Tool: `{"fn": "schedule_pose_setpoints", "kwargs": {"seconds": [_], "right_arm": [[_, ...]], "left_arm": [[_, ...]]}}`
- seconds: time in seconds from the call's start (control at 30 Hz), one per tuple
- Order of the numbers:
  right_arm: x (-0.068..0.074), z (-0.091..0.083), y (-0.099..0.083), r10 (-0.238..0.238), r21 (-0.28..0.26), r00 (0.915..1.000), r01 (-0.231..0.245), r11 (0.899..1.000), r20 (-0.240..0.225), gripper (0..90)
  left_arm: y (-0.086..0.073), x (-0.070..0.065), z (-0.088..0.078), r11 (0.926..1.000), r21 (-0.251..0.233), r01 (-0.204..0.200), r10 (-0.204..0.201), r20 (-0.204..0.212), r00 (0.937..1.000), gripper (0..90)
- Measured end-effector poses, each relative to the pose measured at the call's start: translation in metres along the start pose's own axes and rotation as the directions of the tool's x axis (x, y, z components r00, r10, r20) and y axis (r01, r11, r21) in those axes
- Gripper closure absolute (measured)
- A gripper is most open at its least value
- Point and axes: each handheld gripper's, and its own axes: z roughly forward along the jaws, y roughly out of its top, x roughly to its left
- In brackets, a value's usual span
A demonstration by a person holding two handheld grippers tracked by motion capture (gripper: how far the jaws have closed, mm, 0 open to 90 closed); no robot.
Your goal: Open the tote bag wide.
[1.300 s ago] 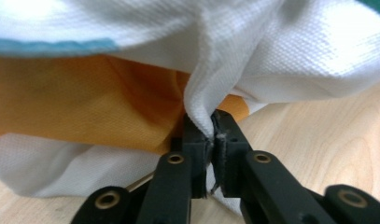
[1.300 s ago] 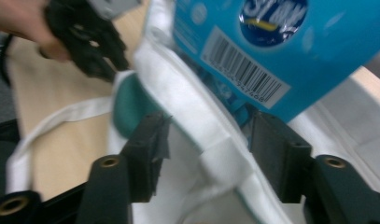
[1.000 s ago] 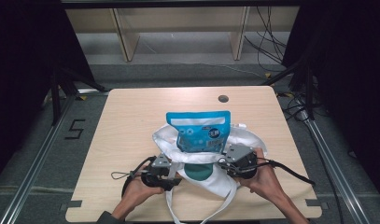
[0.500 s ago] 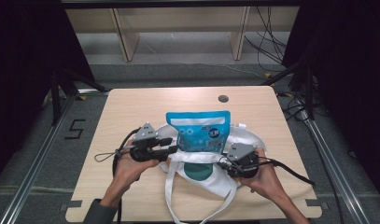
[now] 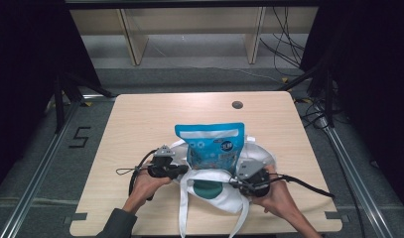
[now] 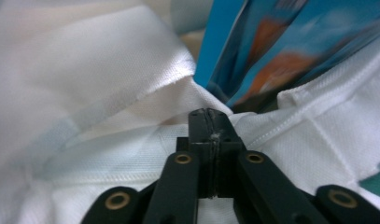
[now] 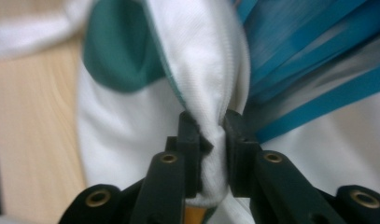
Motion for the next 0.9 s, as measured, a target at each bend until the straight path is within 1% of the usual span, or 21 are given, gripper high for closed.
{"fn": "schedule_pose_setpoints", "kwargs": {"seconds": [0.03, 0.07, 0.1, 0.13, 0.2, 0.27, 0.33, 0.37, 0.43, 0.5, 0.53, 0.57, 0.6, 0.63, 0.67, 0.7, 0.73, 0.8, 0.83, 0.87, 0.9], "right_arm": [[-0.001, 0.012, -0.006, -0.032, 0.058, 0.9995, 0.032, 0.998, 0.006, 81.2], [-0.002, 0.023, -0.011, -0.028, 0.09, 0.9996, 0.029, 0.996, -0.007, 81.6], [-0.002, 0.023, -0.011, -0.028, 0.09, 0.9996, 0.029, 0.996, -0.007, 81.6], [-0.005, 0.027, -0.014, 0.003, 0.067, 0.9999, -0.003, 0.998, -0.013, 81.7], [-0.006, 0.027, -0.015, 0.029, 0.06, 0.9992, -0.028, 0.998, -0.026, 81.7], [-0.009, 0.028, -0.016, 0.019, 0.052, 0.9997, -0.018, 0.998, -0.015, 81.6], [-0.016, 0.03, -0.015, 0.012, 0.059, 0.9996, -0.013, 0.998, 0.025, 81.6], [-0.016, 0.03, -0.015, 0.012, 0.059, 0.9996, -0.013, 0.998, 0.025, 81.6], [-0.031, 0.035, -0.013, 0.044, 0.052, 0.9976, -0.047, 0.998, 0.053, 81.1], [-0.04, 0.039, -0.01, 0.045, 0.052, 0.9958, -0.049, 0.997, 0.08, 80.7], [-0.045, 0.04, -0.01, 0.021, 0.058, 0.9956, -0.026, 0.998, 0.091, 80.4], [-0.049, 0.042, -0.009, 0.031, 0.05, 0.9951, -0.036, 0.998, 0.094, 79.9], [-0.056, 0.042, -0.008, 0.018, 0.055, 0.9945, -0.023, 0.998, 0.103, 79.2], [-0.06, 0.044, -0.006, 0.031, 0.046, 0.9934, -0.036, 0.998, 0.11, 78.4], [-0.065, 0.044, -0.006, 0.025, 0.039, 0.9917, -0.03, 0.999, 0.126, 77.5], [-0.066, 0.045, -0.005, 0.072, 0.034, 0.9878, -0.077, 0.996, 0.138, 77.0], [-0.071, 0.046, -0.006, 0.062, 0.03, 0.9884, -0.067, 0.997, 0.139, 76.4], [-0.074, 0.045, -0.006, 0.117, 0.012, 0.9848, -0.12, 0.993, 0.128, 73.0], [-0.074, 0.045, -0.006, 0.117, 0.012, 0.9848, -0.12, 0.993, 0.128, 73.0], [-0.076, 0.04, -0.006, 0.155, -0.009, 0.9812, -0.155, 0.988, 0.114, 66.2], [-0.076, 0.037, -0.005, 0.164, -0.019, 0.9812, -0.163, 0.986, 0.101, 64.0]], "left_arm": [[-0.002, 0.0, 0.003, 0.9999, 0.011, -0.006, 0.006, -0.011, 0.9999, 89.2], [-0.004, 0.0, 0.006, 0.9998, 0.012, -0.016, 0.016, -0.022, 0.9996, 89.2], [-0.004, 0.0, 0.006, 0.9998, 0.012, -0.016, 0.016, -0.022, 0.9996, 89.3], [-0.004, -0.001, 0.006, 0.9994, 0.019, -0.03, 0.031, -0.03, 0.9991, 89.3], [-0.004, -0.001, 0.005, 0.9989, 0.029, -0.037, 0.038, -0.04, 0.9985, 89.3], [-0.004, -0.004, 0.005, 0.9989, 0.034, -0.033, 0.035, -0.06, 0.9976, 89.2], [-0.003, -0.006, 0.006, 0.9989, 0.033, -0.033, 0.036, -0.063, 0.9974, 89.3], [-0.003, -0.006, 0.006, 0.9989, 0.033, -0.033, 0.036, -0.063, 0.9974, 89.3], [-0.002, -0.006, 0.008, 0.9996, 0.025, -0.015, 0.016, -0.067, 0.9976, 89.2], [0.001, -0.005, 0.009, 0.9995, 0.023, -0.019, 0.021, -0.076, 0.9969, 89.2], [0.001, -0.004, 0.011, 0.9998, 0.015, -0.011, 0.013, -0.082, 0.9965, 89.2], [0.001, -0.004, 0.011, 0.9998, 0.015, -0.011, 0.013, -0.082, 0.9965, 89.1], [0.002, -0.004, 0.014, 0.9999, -0.011, -0.005, 0.004, -0.112, 0.9937, 89.0], [0.003, -0.005, 0.015, 0.9997, -0.016, -0.02, 0.018, -0.132, 0.9911, 88.9], [0.003, -0.006, 0.017, 0.9995, -0.026, -0.016, 0.012, -0.14, 0.9901, 88.7], [0.004, -0.005, 0.017, 0.9994, -0.028, -0.019, 0.015, -0.144, 0.9895, 88.6], [0.005, -0.005, 0.018, 0.9994, -0.031, -0.013, 0.008, -0.153, 0.9883, 88.5], [0.005, -0.003, 0.018, 0.9994, -0.035, -0.009, 0.004, -0.146, 0.9893, 88.4], [0.005, -0.003, 0.018, 0.9994, -0.035, -0.009, 0.004, -0.146, 0.9893, 88.0], [0.005, -0.002, 0.016, 0.9991, -0.042, 0.009, -0.014, -0.13, 0.9915, 87.5], [0.005, -0.001, 0.015, 0.9981, -0.055, 0.028, -0.034, -0.108, 0.9936, 86.8]]}}
